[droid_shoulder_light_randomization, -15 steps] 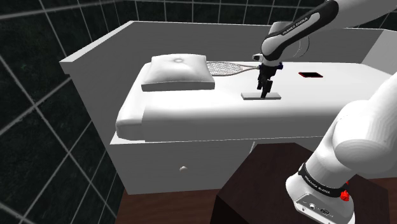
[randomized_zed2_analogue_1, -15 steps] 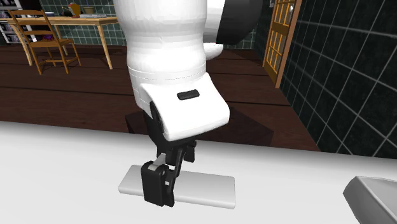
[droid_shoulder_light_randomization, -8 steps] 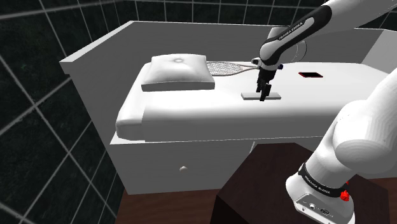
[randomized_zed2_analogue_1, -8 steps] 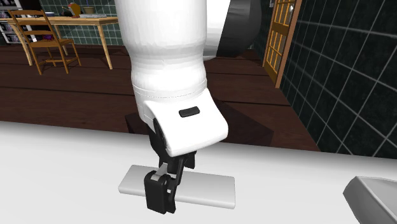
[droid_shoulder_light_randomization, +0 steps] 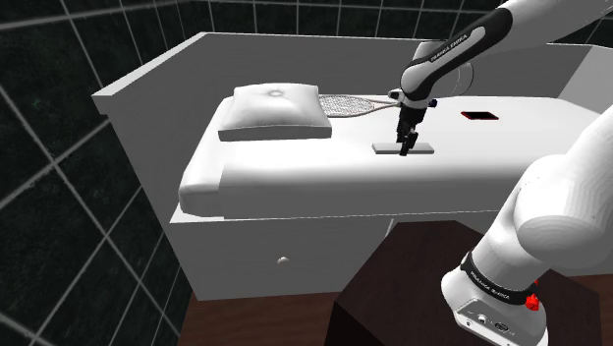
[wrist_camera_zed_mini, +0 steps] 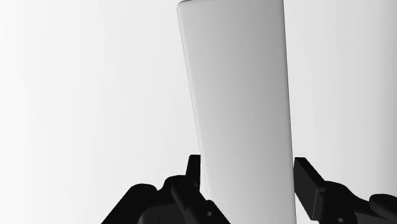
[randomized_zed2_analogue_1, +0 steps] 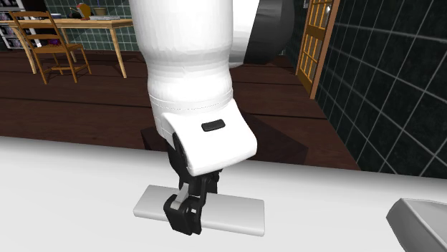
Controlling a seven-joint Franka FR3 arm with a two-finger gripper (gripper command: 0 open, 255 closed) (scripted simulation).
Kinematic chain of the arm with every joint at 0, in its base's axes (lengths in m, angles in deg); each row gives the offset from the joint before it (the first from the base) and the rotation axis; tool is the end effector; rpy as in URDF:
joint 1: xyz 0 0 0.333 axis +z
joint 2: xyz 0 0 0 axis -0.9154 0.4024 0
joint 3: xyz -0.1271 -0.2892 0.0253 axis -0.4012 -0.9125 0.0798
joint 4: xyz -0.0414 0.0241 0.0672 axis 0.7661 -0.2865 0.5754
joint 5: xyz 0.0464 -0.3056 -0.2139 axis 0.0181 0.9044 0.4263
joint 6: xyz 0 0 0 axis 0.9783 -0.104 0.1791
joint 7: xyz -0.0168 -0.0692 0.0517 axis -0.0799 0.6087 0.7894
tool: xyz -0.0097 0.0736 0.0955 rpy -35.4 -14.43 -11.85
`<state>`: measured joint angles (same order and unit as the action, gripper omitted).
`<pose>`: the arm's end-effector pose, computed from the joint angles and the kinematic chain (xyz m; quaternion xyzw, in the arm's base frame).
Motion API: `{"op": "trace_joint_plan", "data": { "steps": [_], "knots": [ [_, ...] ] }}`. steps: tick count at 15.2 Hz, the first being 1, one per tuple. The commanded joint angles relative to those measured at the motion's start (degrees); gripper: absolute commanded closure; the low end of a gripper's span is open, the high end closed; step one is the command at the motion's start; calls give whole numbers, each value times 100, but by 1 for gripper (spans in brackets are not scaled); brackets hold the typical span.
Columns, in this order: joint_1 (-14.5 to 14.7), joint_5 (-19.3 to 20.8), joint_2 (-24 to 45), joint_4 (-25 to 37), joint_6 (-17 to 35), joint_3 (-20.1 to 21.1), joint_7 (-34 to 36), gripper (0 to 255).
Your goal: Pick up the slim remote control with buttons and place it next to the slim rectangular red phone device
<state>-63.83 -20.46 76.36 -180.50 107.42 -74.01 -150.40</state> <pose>0.3553 -0.2609 0.3259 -0.9485 -0.3167 0.0032 0.0089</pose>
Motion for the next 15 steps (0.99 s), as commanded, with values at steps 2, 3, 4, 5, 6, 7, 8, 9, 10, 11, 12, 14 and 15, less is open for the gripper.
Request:
{"op": "trace_joint_plan", "data": {
  "steps": [2,3,4,5,6,7,8,9,10,11,12,14,15],
  "knots": [
    [0,-2,5,-4,1,-1,2,255],
    [1,-6,10,-2,2,-2,0,255],
    [2,-6,10,-2,3,-2,0,255],
    [-1,-1,4,-5,1,-2,2,255],
    [-14,46,-68,24,-89,18,39,255],
    [-27,89,-137,54,-180,37,73,255],
    [-39,128,-205,85,-270,57,105,255],
    [-50,164,-270,118,-360,77,135,255],
    [-61,197,-333,152,-450,98,162,255],
    [-72,227,-394,187,-539,119,188,255],
    [-82,255,-453,223,-628,140,212,255],
    [-100,302,-565,299,-805,183,255,255],
    [-108,323,-618,339,-894,204,275,255]
  ]
}}
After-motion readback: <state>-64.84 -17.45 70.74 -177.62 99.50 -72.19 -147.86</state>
